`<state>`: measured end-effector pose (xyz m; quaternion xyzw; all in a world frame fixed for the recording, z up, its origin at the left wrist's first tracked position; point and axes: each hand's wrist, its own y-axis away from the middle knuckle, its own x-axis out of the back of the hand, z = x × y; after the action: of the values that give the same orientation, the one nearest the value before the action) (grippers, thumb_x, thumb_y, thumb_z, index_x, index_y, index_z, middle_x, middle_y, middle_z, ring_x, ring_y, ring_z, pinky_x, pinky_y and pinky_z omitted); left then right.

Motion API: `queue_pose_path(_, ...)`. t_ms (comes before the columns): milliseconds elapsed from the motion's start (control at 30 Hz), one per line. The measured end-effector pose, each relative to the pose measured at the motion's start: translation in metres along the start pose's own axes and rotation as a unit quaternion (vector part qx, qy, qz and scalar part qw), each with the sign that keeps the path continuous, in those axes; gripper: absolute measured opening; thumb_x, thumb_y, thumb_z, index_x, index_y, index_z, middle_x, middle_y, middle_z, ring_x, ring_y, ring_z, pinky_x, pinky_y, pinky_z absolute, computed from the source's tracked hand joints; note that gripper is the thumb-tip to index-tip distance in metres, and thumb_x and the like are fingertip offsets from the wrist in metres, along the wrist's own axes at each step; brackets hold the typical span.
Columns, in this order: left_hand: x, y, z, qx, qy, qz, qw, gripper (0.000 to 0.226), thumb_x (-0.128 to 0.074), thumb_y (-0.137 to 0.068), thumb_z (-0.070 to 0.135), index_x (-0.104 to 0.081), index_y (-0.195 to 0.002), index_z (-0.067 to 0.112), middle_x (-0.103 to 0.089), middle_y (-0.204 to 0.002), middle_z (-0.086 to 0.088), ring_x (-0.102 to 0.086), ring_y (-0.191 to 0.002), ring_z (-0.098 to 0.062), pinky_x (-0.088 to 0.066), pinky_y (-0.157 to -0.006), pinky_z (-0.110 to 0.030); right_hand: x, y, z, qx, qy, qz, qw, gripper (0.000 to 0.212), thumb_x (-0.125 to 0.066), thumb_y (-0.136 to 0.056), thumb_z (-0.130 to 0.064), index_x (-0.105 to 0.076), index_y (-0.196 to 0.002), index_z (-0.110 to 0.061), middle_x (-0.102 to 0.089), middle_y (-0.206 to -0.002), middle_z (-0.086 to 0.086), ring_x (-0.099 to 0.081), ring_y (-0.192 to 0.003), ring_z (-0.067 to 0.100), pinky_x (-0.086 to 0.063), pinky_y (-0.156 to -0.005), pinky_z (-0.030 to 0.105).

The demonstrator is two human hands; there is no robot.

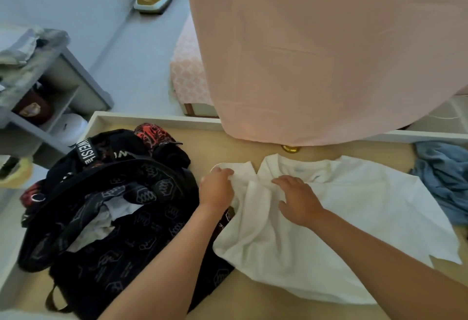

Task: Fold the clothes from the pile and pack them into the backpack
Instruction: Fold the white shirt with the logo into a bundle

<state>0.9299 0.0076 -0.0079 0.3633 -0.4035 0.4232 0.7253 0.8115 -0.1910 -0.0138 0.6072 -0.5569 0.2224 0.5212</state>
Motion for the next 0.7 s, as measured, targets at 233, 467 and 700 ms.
queue_pose_path(233, 0.058, 0.061, -0.035, -0.029, 0.007, 0.105, 0.994, 0.041, -0.052, -0.067, -0.006, -0.058, -0.091, 0.028, -0.056, -0.07, 0.009, -0.051, -0.07, -0.016, -0.041, -0.085, -0.039, -0.005, -0.011, -0.016, 0.054, 0.037, -0.024, 0.998, 0.061, -0.054, -0.079, -0.017, -0.045, -0.137, -0.031, -0.049, -0.129, -0.003, -0.043, -0.122, 0.023, -0.03, -0.103, 0.038)
queue_pose_path(467, 0.069, 0.081, -0.026, 0.088, -0.26, -0.018, 0.961, 0.036, -0.052, -0.086, 0.031, -0.045, -0.055, 0.015, -0.05, -0.062, 0.0, -0.043, -0.061, -0.02, -0.035, -0.067, -0.034, -0.002, -0.013, -0.019, 0.128, -0.066, -0.105, 0.984, 0.027, -0.052, -0.08, -0.018, -0.062, -0.073, -0.042, -0.054, -0.092, -0.006, -0.051, -0.088, 0.018, -0.038, -0.078, 0.031)
queue_pose_path(700, 0.013, 0.014, 0.023, -0.093, -0.242, -0.034, 0.965, 0.065, -0.057, -0.092, 0.041, -0.03, -0.15, 0.028, -0.039, -0.15, -0.004, -0.036, -0.137, -0.027, -0.029, -0.109, -0.041, -0.001, -0.054, -0.011, -0.018, -0.106, 0.085, 0.991, 0.032, -0.054, -0.096, -0.013, -0.061, -0.127, -0.019, -0.049, -0.131, 0.005, -0.055, -0.114, 0.022, -0.047, -0.093, 0.031)
